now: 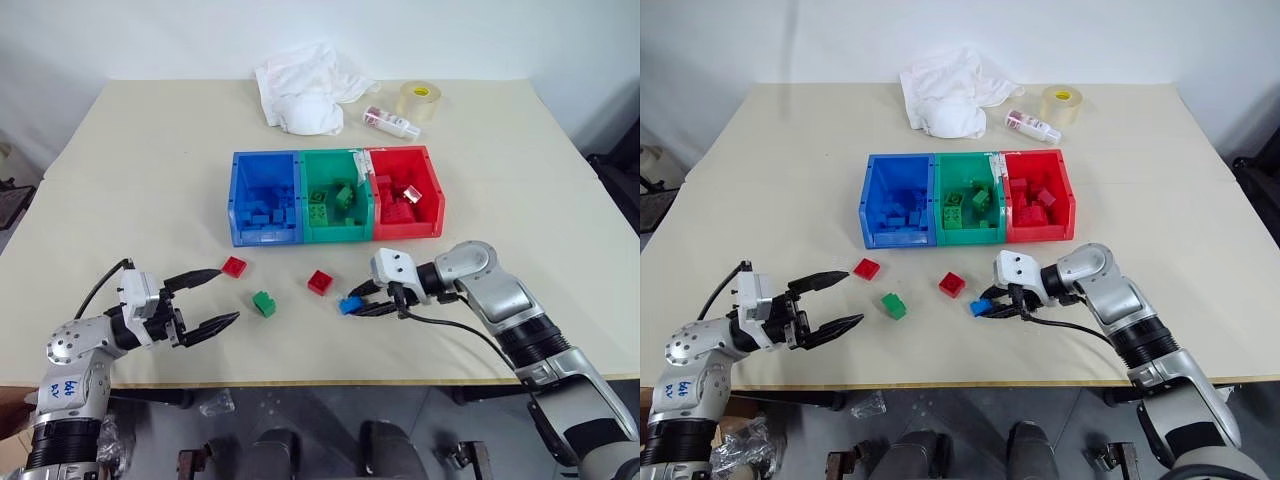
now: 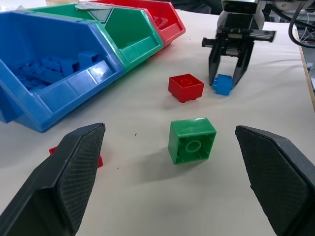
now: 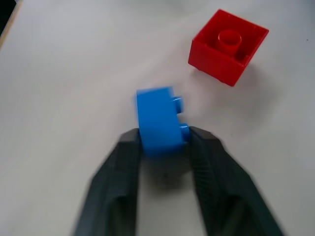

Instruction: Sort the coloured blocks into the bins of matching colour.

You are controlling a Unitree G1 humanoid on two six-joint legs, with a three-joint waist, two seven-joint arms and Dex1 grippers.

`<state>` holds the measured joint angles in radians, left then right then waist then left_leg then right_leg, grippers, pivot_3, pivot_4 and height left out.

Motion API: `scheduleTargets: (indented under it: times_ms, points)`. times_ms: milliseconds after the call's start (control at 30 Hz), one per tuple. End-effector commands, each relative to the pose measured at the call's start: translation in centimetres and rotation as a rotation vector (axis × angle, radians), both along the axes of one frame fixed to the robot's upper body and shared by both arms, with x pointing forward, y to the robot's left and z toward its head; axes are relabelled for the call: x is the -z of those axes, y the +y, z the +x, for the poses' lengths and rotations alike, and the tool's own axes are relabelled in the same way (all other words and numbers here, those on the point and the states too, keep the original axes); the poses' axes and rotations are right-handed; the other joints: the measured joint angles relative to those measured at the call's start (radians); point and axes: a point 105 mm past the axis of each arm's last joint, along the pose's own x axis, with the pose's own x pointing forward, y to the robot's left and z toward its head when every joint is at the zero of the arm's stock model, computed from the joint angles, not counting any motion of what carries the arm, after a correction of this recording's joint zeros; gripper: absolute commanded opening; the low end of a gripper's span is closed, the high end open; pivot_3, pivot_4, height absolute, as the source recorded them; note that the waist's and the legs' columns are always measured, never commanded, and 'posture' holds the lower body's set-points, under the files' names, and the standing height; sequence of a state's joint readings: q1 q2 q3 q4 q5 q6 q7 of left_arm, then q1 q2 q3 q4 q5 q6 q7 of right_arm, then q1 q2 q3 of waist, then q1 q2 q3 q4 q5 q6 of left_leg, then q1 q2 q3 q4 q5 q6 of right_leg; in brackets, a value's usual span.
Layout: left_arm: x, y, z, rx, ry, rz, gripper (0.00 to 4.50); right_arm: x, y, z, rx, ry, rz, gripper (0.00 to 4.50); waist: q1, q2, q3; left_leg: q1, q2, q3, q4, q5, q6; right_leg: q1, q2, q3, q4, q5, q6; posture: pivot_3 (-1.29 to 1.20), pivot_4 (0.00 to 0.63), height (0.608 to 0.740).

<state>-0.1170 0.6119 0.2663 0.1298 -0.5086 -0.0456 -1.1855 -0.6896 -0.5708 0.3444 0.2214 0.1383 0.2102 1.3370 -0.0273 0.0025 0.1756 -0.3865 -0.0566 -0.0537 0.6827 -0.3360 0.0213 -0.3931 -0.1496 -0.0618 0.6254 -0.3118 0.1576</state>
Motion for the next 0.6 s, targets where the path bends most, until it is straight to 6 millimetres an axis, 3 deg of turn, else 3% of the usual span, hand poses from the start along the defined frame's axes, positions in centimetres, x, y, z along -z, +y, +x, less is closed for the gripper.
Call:
scheduleTargets:
  times_ms: [33, 167, 333, 600]
  points:
    - [-1.2, 0.5, 0.0, -0.009, -0.047, 0.001, 4.50, -4.6, 0.9, 0.8, 0.008, -0.099, 0.112, 0.87, 0.000, 0.000, 0.000, 0.000, 0.000, 0.000, 0.000, 0.000, 0.000, 0.000, 0.000, 0.000, 0.000, 0.000, 0.000, 0.00, 0.150, 0.740]
    - [-1.2, 0.5, 0.1, -0.007, -0.047, 0.002, 4.50, -7.2, 2.1, 2.0, 0.019, -0.154, 0.168, 0.87, -0.001, 0.000, 0.000, 0.000, 0.000, 0.000, 0.000, 0.000, 0.000, -0.001, 0.000, 0.000, 0.000, 0.000, 0.000, 0.00, 0.150, 0.740]
    - [-1.3, 0.4, 0.4, -0.003, -0.054, 0.002, 4.50, -11.1, 6.2, 5.0, 0.040, -0.254, 0.280, 0.87, -0.011, 0.000, 0.000, 0.000, 0.000, 0.000, -0.001, 0.000, 0.000, -0.001, 0.000, 0.000, 0.001, 0.000, 0.000, 0.00, 0.150, 0.740]
    - [-1.4, 0.1, 0.4, -0.004, -0.065, 0.000, 4.50, -12.2, 11.8, 8.3, 0.138, -0.333, 0.307, 0.87, -0.038, 0.000, 0.000, 0.000, -0.001, -0.005, -0.003, 0.000, -0.001, -0.001, 0.000, -0.002, 0.003, 0.000, -0.001, 0.00, 0.150, 0.740]
